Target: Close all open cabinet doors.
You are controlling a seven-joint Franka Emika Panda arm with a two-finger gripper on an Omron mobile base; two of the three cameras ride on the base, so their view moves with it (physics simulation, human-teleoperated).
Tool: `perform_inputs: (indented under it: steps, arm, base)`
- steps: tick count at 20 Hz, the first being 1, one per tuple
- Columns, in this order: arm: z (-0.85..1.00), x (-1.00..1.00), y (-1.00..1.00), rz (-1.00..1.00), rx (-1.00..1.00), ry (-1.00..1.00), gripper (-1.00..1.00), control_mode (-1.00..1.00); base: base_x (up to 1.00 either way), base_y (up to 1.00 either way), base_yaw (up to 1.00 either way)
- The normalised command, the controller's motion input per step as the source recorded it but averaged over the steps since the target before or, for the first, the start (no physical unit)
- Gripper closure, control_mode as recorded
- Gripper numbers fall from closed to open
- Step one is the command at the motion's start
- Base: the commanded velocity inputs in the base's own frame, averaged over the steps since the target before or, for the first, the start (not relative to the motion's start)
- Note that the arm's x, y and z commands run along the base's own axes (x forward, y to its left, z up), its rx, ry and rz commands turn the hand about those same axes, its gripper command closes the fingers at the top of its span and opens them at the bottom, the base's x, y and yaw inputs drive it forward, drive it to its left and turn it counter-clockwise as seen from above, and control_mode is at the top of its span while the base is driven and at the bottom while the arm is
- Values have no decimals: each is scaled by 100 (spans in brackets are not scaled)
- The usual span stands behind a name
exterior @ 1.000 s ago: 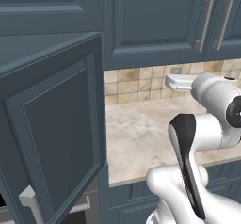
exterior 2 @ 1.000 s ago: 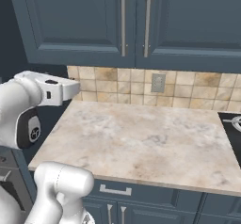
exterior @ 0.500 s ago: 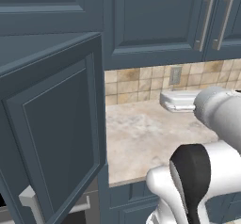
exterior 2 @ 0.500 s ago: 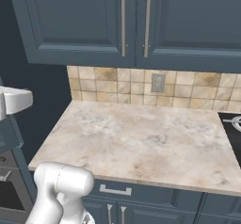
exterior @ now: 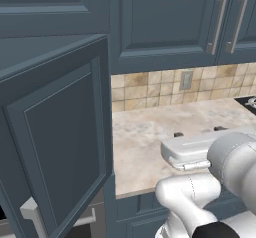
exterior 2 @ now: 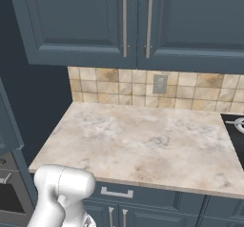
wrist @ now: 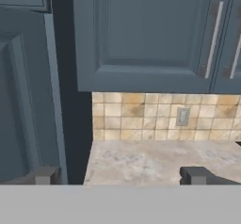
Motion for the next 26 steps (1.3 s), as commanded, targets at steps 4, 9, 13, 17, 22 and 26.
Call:
perform_inputs:
  steps: [4,9,13,17,22,26]
  arm:
    - [-45,-8,50,19,0,0,-100,-100]
    - [-55,0,36,25,0,0,-100,-100]
    - [-53,0,47,27,0,-3,-100,-100]
    - [-44,0,56,27,-1,-11,-100,-100]
    - [-13,-24,45,21,-4,-33,-100,-100]
    - [-6,-23,23,14,0,-43,-100,-100]
  base:
    - [0,0,0]
    - [0,0,0]
    - [0,0,0]
    - [0,0,0]
    - [0,0,0]
    - [0,0,0]
